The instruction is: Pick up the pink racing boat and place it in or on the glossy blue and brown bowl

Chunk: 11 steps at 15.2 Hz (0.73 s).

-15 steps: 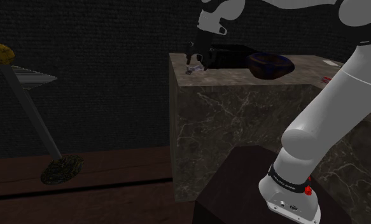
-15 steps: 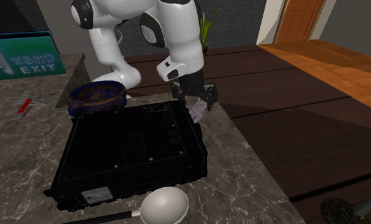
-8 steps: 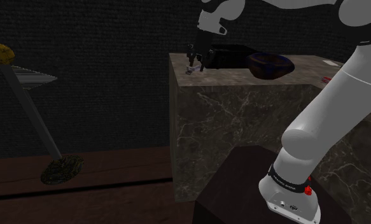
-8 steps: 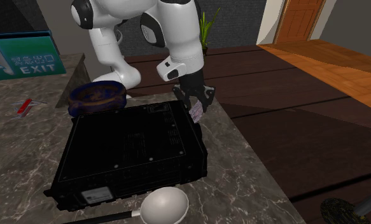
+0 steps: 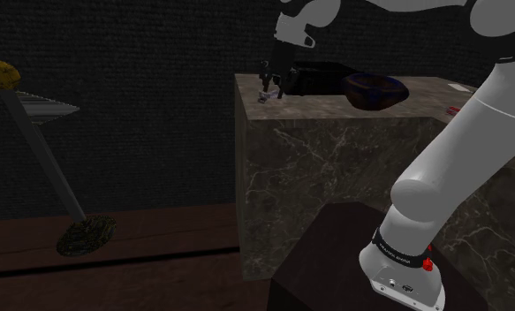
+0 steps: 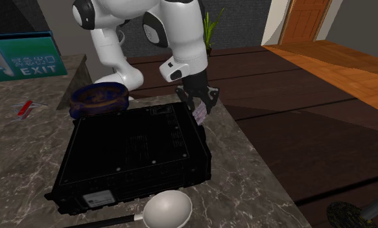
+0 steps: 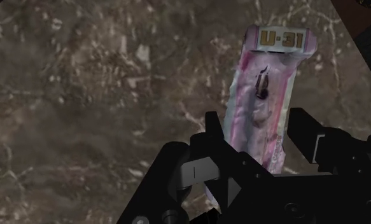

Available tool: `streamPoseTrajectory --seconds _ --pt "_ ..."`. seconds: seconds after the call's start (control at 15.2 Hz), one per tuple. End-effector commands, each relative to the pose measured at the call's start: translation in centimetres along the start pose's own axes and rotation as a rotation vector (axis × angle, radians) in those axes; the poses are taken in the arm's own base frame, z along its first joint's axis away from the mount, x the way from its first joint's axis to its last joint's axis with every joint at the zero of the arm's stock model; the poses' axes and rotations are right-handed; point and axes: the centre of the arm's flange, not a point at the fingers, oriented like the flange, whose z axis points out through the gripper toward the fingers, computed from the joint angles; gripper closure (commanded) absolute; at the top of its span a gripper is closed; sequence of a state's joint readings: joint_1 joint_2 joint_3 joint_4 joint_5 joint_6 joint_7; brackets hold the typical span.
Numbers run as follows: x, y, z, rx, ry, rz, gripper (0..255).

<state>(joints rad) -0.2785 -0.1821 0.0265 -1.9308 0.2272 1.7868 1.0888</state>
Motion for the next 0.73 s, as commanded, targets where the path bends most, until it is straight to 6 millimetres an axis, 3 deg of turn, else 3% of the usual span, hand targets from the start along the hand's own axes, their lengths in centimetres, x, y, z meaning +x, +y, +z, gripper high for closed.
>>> streamPoseTrajectory --seconds 0.0,0.66 --pt "-0.2 -0.1 -0.8 0.000 0.000 0.000 255" --pt "-1.1 -0.8 -5.9 0.000 0.000 0.000 255"
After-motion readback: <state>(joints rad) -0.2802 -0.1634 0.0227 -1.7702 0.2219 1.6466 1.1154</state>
